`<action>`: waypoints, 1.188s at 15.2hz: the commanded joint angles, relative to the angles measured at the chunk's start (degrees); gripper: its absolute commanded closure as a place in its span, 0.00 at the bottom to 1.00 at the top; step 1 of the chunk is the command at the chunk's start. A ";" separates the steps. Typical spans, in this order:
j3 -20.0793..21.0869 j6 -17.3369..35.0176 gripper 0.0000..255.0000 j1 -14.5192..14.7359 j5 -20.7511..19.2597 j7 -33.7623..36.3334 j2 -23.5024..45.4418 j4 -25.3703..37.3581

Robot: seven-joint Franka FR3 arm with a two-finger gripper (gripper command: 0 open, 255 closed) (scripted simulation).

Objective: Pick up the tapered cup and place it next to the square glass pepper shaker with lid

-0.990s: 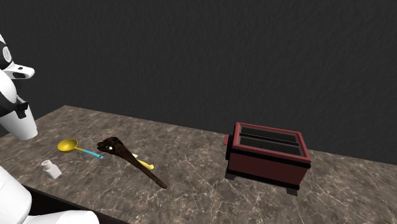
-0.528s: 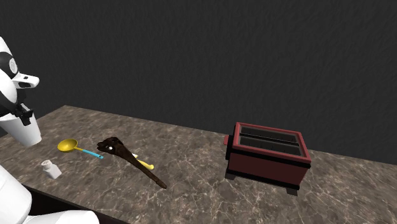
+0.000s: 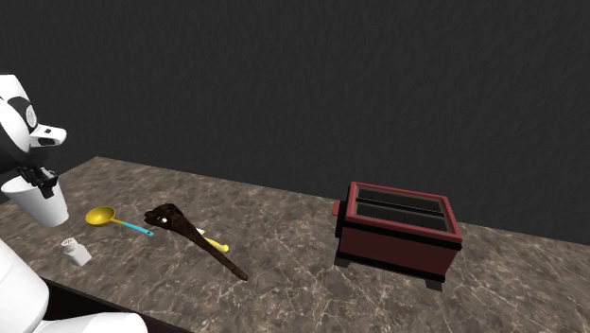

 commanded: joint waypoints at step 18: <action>0.37 11.89 1.00 0.63 -1.98 0.38 5.27 -7.03</action>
